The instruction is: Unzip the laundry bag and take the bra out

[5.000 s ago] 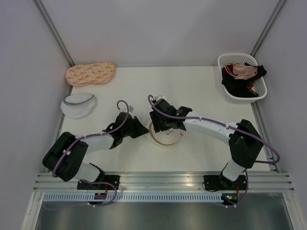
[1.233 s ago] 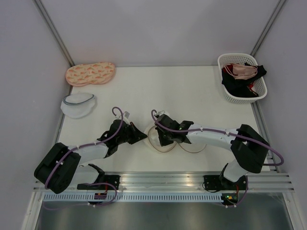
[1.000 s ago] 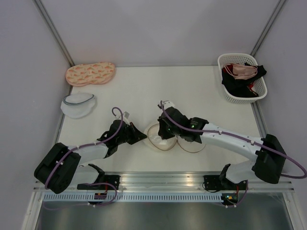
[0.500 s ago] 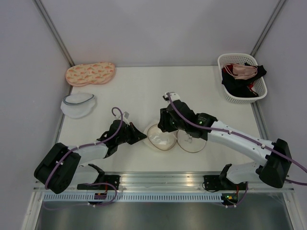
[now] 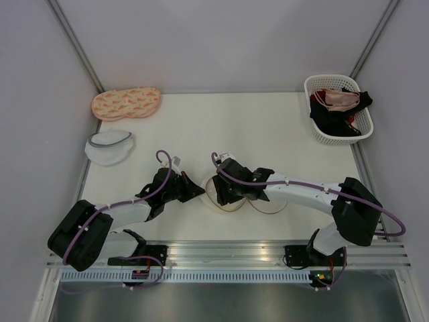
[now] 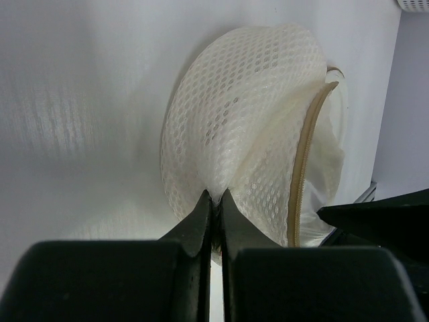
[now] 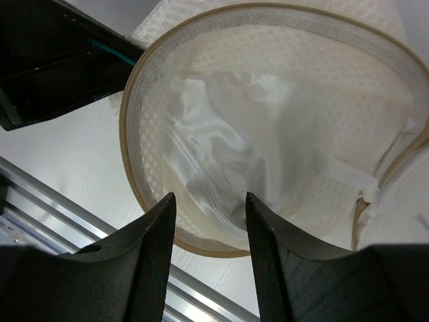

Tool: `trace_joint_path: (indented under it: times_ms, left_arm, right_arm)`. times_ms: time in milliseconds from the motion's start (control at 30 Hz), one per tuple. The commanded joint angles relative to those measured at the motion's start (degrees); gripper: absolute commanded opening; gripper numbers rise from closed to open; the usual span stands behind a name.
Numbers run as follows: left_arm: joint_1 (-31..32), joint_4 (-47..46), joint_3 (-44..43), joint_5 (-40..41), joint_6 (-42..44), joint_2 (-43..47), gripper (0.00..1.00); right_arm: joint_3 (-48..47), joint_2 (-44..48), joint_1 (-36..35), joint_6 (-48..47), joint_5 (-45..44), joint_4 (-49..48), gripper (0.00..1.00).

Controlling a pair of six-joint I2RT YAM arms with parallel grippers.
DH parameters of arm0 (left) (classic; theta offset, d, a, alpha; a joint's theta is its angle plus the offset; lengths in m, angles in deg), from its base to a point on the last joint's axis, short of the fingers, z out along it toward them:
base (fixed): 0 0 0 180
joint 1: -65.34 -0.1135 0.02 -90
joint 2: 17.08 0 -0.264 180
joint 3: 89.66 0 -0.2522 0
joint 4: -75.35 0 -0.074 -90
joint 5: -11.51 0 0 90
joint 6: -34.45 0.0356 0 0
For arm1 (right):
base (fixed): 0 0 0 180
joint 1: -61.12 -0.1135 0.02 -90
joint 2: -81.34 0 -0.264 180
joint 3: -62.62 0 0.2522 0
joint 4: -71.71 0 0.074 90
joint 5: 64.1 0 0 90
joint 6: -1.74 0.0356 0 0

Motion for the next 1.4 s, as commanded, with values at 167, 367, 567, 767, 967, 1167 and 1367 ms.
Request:
trace_joint_path:
  times_ms: [167, 367, 567, 767, 967, 1167, 1367]
  left_arm:
    - [-0.4, -0.9, 0.4, -0.6, -1.1, 0.9, 0.02]
    - [-0.5, -1.1, 0.7, -0.7, -1.3, 1.1, 0.02]
    - [-0.9, -0.7, 1.2, -0.7, -1.2, 2.4, 0.02]
    - [-1.1, -0.5, 1.3, -0.8, -1.1, 2.5, 0.02]
    - [-1.1, -0.6, 1.4, -0.7, -1.1, 2.2, 0.02]
    - [-1.1, -0.7, 1.3, -0.6, -1.2, 1.7, 0.02]
    - [-1.1, -0.7, 1.7, -0.6, -1.3, 1.8, 0.02]
  right_arm:
    - [0.4, -8.0, -4.3, 0.0, -0.2, -3.0, 0.52]
    - [-0.1, -12.9, -6.2, 0.0, -0.7, -3.4, 0.27]
    - [-0.9, -12.2, -6.2, -0.2, -1.5, -2.4, 0.00]
    - [-3.1, -4.8, -6.3, -0.7, -3.2, 0.8, 0.00]
    - [-6.5, 2.4, -6.3, -0.8, -5.9, 4.5, 0.00]
    - [-9.4, 6.1, -6.2, -0.8, -9.7, 7.8, 0.01]
    - [-11.3, 9.1, -6.3, 2.0, -20.5, 11.9, 0.00]
